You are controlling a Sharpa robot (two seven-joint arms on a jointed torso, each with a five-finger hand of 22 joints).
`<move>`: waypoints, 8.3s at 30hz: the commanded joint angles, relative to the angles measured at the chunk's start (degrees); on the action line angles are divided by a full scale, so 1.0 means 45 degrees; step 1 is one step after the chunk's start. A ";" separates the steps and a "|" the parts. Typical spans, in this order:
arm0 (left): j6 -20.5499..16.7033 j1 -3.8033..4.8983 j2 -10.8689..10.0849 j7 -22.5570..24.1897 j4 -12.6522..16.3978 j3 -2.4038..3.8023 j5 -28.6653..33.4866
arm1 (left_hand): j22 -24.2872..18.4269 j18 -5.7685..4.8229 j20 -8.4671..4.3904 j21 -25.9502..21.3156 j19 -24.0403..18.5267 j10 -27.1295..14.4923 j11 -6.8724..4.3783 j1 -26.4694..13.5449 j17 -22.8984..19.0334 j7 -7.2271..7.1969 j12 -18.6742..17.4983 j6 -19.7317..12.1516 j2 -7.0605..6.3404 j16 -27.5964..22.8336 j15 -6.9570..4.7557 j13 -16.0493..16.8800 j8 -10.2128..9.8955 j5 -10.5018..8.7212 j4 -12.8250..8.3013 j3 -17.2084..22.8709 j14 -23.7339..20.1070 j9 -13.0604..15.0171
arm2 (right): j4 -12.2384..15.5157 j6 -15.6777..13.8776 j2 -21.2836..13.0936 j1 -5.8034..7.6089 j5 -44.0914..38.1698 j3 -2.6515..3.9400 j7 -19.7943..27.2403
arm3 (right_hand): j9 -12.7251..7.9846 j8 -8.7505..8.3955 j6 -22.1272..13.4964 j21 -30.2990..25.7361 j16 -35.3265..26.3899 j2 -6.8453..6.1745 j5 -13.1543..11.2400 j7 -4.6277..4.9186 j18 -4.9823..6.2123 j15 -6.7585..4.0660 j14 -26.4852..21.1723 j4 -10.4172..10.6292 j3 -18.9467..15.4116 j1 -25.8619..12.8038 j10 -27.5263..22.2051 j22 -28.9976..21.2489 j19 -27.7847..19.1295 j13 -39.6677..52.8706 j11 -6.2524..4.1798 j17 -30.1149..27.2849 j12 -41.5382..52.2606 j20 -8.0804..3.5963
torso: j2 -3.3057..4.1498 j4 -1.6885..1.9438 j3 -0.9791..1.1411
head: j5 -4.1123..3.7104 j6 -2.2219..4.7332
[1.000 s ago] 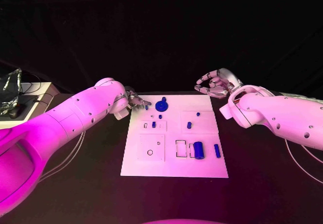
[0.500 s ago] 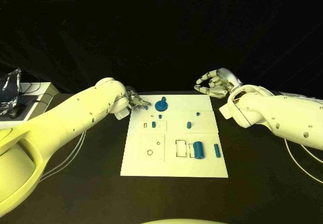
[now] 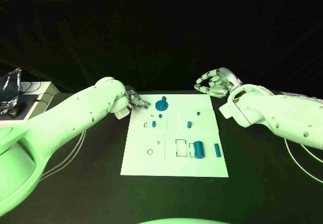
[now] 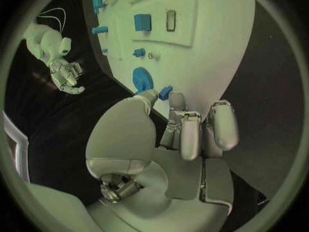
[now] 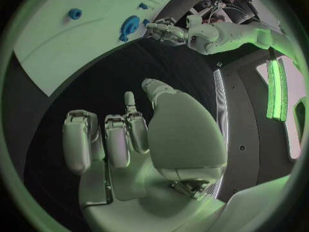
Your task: Assemble the parts on the task board
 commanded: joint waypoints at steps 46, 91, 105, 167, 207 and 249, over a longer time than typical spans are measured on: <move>-0.1751 -0.0137 -0.2775 0.0497 0.4570 -0.0486 0.1789 | 0.1002 -0.0178 -0.0412 0.0583 0.0641 0.2057 -0.0508 -0.1643 0.2451 -0.0454 0.0580 0.0760 -0.1400 0.0420 -0.0449 0.1651 0.1625 0.2748 -0.3459 0.7194 0.1045 0.0473 | -0.0310 0.0178 0.0020 -0.0052 -0.0054 0.0001 0.0115 | 0.0029 -0.0011 -0.0090 -0.0053 -0.0067 -0.0056 0.0063 0.0022 0.0145 0.0103 0.0981 0.0024 0.0122 -0.0088 0.0001 0.2167 0.0615 0.1724 -0.0005 0.1944 -0.0016 0.0074 | -0.0321 0.0179 0.0037 | 0.0119 -0.0035; -0.2022 -0.1260 -0.3323 0.0018 0.6437 -0.1450 -0.0685 | 0.1221 -0.0229 -0.0509 0.0701 0.0815 0.2472 -0.0628 -0.1786 0.2506 -0.0578 0.0747 0.1007 -0.1488 0.0449 -0.0555 0.2097 0.1665 0.3086 -0.3612 0.7131 0.1069 0.0397 | -0.0226 0.0202 -0.0058 -0.0140 -0.0024 -0.0003 0.0142 | 0.0035 -0.0010 -0.0089 -0.0054 -0.0071 -0.0054 0.0124 0.0020 0.0145 0.0102 0.0980 0.0013 0.0155 -0.0077 0.0004 0.2167 0.0616 0.1726 -0.0008 0.1937 -0.0013 0.0073 | -0.0421 0.0208 0.0048 | 0.0146 -0.0481; -0.1912 -0.1264 -0.3198 -0.0187 0.6221 -0.1486 -0.1319 | 0.1239 -0.0234 -0.0515 0.0710 0.0828 0.2467 -0.0632 -0.1788 0.2516 -0.0582 0.0723 0.1011 -0.1487 0.0453 -0.0560 0.2074 0.1658 0.3090 -0.3622 0.7135 0.1072 0.0388 | -0.0186 0.0206 -0.0094 -0.0140 -0.0025 -0.0003 0.0147 | 0.0035 -0.0010 -0.0089 -0.0054 -0.0071 -0.0054 0.0124 0.0020 0.0145 0.0102 0.0980 0.0013 0.0155 -0.0077 0.0004 0.2167 0.0616 0.1726 -0.0008 0.1937 -0.0013 0.0073 | -0.0413 0.0212 0.0039 | 0.0152 -0.0526; -0.1507 -0.1256 -0.3110 -0.0200 0.5997 -0.1498 -0.1123 | 0.1284 -0.0248 -0.0534 0.0720 0.0857 0.2767 -0.0664 -0.2011 0.2700 -0.0642 0.0840 0.1165 -0.1270 0.0536 -0.0571 0.2452 0.1632 0.2923 -0.3373 0.6874 0.1124 0.0275 | -0.0209 0.0225 -0.0106 -0.0141 -0.0025 -0.0002 0.0167 | 0.0056 -0.0005 -0.0080 -0.0069 -0.0062 -0.0078 0.0217 0.0022 0.0147 0.0101 0.0987 0.0036 0.0204 -0.0143 0.0026 0.2163 0.0615 0.1742 -0.0005 0.1965 0.0008 0.0070 | -0.0402 0.0201 0.0056 | 0.0123 -0.0683; -0.0953 -0.1068 -0.2613 -0.0140 0.5399 -0.1479 -0.0525 | 0.1453 -0.0292 -0.0598 0.0776 0.0975 0.3374 -0.0805 -0.2154 0.3348 -0.0836 0.1221 0.1813 -0.0624 0.0815 -0.0648 0.3497 0.1332 0.2880 -0.3232 0.6362 0.1298 -0.0111 | -0.0299 0.0258 -0.0042 -0.0163 -0.0024 -0.0002 0.0189 | 0.0079 -0.0001 -0.0073 -0.0088 -0.0076 -0.0093 0.0354 0.0011 0.0151 0.0093 0.0981 0.0013 0.0287 -0.0152 0.0020 0.2156 0.0612 0.1730 -0.0018 0.1940 0.0002 0.0065 | -0.0395 0.0219 0.0034 | 0.0122 -0.0793; -0.0542 -0.0965 -0.2283 -0.0388 0.5156 -0.1482 -0.0757 | 0.1456 -0.0295 -0.0686 0.0722 0.0987 0.3575 -0.0888 -0.3202 0.3336 -0.0969 0.1107 0.2281 -0.0960 0.0810 -0.0725 0.4078 0.0962 0.2746 -0.2016 0.4206 0.1294 -0.0485 | -0.0335 0.0280 -0.0012 -0.0215 -0.0014 -0.0002 0.0208 | 0.0085 -0.0004 -0.0077 -0.0091 -0.0080 -0.0111 0.0417 0.0013 0.0151 0.0092 0.0980 0.0007 0.0311 -0.0162 0.0011 0.2157 0.0613 0.1720 -0.0017 0.1932 -0.0007 0.0063 | -0.0414 0.0219 0.0029 | 0.0142 -0.0805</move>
